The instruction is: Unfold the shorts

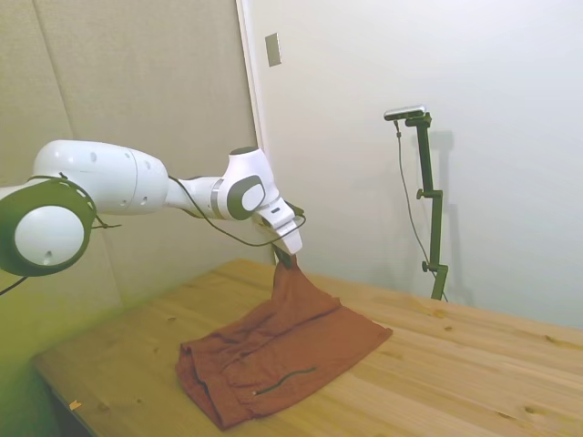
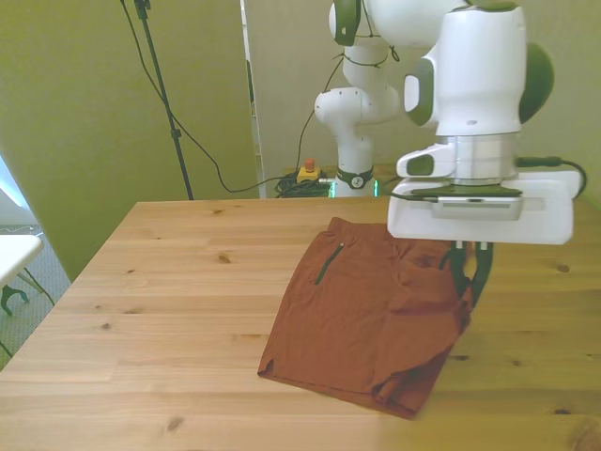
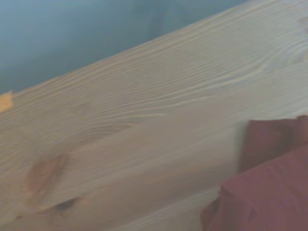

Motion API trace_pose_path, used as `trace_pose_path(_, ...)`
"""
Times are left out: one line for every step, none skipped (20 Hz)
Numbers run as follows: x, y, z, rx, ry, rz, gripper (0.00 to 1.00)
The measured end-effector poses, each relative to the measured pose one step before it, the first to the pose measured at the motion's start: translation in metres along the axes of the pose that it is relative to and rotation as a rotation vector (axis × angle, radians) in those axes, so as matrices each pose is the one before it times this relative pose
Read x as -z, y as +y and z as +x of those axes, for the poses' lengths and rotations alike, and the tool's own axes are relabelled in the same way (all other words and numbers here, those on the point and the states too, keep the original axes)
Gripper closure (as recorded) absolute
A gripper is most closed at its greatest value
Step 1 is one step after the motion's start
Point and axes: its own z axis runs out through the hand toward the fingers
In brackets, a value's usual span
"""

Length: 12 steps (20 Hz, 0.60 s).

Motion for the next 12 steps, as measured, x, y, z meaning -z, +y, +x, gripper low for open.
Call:
trace_pose_path(-0.0039, -0.0085, -0.00897, 0.00954, -0.00414, 0.00079, 1.0)
trace_pose_path(-0.00421, -0.00852, -0.00952, 0.01073, -0.00308, 0.00157, 1.0)
trace_pose_path(-0.00475, -0.00761, -0.00964, 0.01193, -0.00303, -0.0014, 1.0)
trace_pose_path(-0.00479, -0.00769, -0.01097, 0.01302, -0.00427, 0.0009, 1.0)
trace_pose_path(-0.00486, -0.00684, -0.01059, 0.01501, -0.00462, -0.00127, 1.0)
trace_pose_path(-0.00476, -0.00587, -0.00906, 0.01232, -0.00143, -0.00042, 0.0)
trace_pose_path(-0.00437, -0.005, -0.00826, 0.01169, -0.00053, -0.00011, 0.0)
trace_pose_path(-0.00408, -0.00468, -0.00706, 0.01003, -0.00095, 0.00297, 0.0)
trace_pose_path(-0.00303, -0.00375, -0.00544, 0.00771, -0.00224, 0.00316, 0.0)
trace_pose_path(-0.00177, -0.0032, -0.00483, 0.00638, -0.00376, 0.00262, 0.0)
trace_pose_path(-0.00025, -0.00324, -0.00466, 0.00594, -0.00325, 0.00553, 0.0)
trace_pose_path(0.00066, -0.00255, -0.00364, 0.0053, -0.00098, 0.00476, 0.0)
